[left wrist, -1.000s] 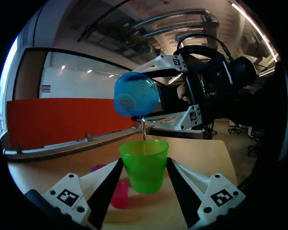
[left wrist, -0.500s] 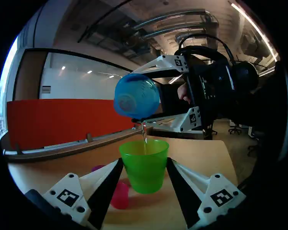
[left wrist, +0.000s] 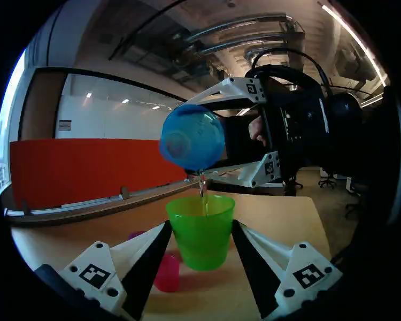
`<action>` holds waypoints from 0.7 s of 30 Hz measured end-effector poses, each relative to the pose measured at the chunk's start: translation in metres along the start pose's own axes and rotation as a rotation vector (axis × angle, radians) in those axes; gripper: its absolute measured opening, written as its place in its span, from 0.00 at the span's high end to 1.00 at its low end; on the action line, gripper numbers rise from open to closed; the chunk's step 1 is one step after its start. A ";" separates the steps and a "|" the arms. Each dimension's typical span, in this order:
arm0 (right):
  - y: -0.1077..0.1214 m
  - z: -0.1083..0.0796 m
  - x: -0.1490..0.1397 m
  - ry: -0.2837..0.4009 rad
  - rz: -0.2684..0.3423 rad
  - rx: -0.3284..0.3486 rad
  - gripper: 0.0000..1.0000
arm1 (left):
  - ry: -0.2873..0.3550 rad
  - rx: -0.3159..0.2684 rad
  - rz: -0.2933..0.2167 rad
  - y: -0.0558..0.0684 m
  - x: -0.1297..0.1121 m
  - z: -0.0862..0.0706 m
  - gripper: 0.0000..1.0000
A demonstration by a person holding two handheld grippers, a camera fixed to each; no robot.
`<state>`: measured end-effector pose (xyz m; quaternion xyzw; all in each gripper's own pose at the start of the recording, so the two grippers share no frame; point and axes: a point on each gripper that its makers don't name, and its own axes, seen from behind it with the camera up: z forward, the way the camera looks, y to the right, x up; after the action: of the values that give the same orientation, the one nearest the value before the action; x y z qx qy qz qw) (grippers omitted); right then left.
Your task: Pour water
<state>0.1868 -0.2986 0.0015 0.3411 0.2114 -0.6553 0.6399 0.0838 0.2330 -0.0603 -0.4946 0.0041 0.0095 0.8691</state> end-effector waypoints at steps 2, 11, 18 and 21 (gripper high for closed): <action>0.001 -0.001 0.001 0.000 -0.004 -0.003 0.12 | -0.001 0.000 0.000 0.000 0.000 0.000 0.19; 0.001 -0.004 0.001 -0.003 -0.032 -0.005 0.11 | 0.000 -0.001 0.003 0.000 0.001 0.002 0.19; 0.000 -0.005 0.002 -0.003 -0.055 -0.008 0.11 | -0.002 -0.001 0.004 0.000 0.001 0.003 0.19; 0.000 -0.006 0.003 -0.004 -0.070 -0.009 0.11 | 0.001 -0.002 0.001 0.000 0.001 0.003 0.19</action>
<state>0.1881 -0.2964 -0.0040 0.3293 0.2249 -0.6769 0.6186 0.0844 0.2352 -0.0586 -0.4955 0.0048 0.0099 0.8685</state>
